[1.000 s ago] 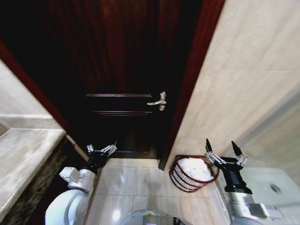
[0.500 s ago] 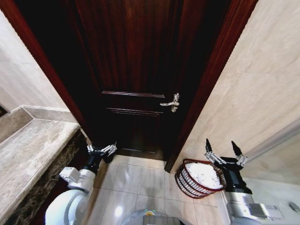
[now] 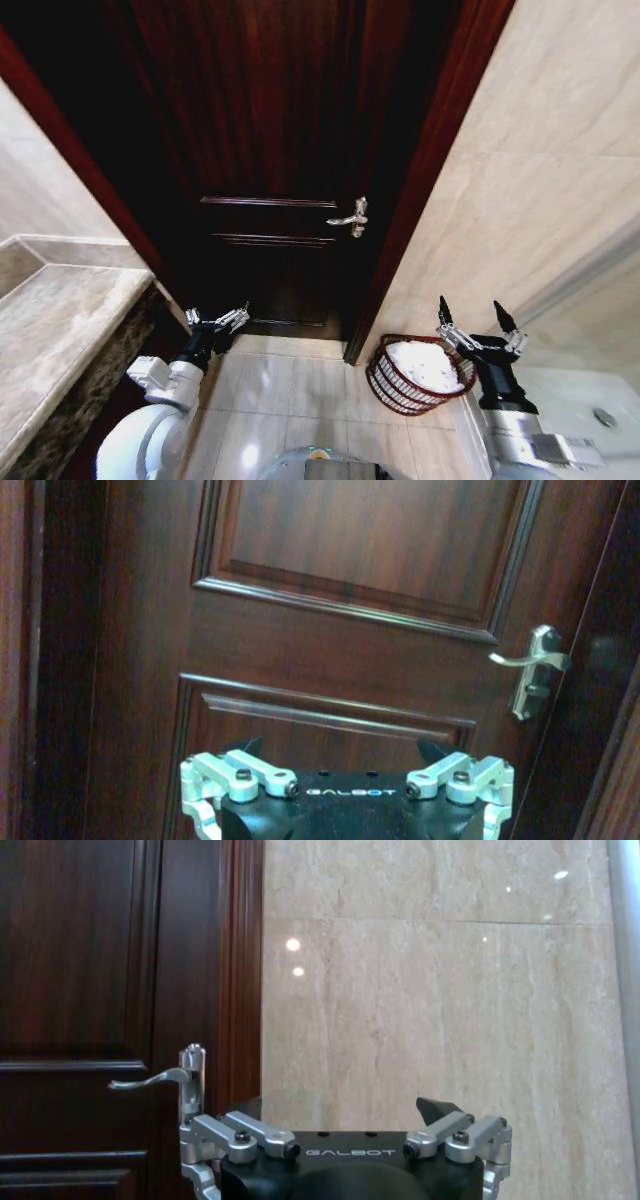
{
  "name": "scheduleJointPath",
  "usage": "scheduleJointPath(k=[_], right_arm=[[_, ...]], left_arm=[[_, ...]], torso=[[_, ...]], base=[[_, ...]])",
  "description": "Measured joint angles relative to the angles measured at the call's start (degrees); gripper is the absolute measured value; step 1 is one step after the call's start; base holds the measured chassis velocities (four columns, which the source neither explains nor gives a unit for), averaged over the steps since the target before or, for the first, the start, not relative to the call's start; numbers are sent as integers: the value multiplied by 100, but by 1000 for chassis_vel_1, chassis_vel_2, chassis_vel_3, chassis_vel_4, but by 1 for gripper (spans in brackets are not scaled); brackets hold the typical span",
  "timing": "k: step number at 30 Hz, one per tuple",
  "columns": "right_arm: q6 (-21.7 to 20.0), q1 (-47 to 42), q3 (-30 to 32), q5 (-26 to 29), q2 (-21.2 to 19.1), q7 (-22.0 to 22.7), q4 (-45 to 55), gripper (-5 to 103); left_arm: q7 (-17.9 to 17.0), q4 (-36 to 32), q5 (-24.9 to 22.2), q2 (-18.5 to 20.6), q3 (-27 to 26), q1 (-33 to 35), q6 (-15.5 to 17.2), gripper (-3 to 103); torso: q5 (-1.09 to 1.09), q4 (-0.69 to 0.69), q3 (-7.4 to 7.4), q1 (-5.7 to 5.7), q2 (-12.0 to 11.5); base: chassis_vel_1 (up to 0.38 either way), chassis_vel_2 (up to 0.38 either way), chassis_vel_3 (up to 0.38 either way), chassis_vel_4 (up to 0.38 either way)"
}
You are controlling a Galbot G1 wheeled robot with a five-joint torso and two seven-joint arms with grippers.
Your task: Discard the used towel into the hamper.
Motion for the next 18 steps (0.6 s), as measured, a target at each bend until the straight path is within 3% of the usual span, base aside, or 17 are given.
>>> scheduleJointPath(k=[18], right_arm=[[0,0,0,0,0,0,0,100]], left_arm=[[0,0,0,0,0,0,0,100]], torso=[[0,2,0,1,-1]], base=[[4,-3,-2,4]])
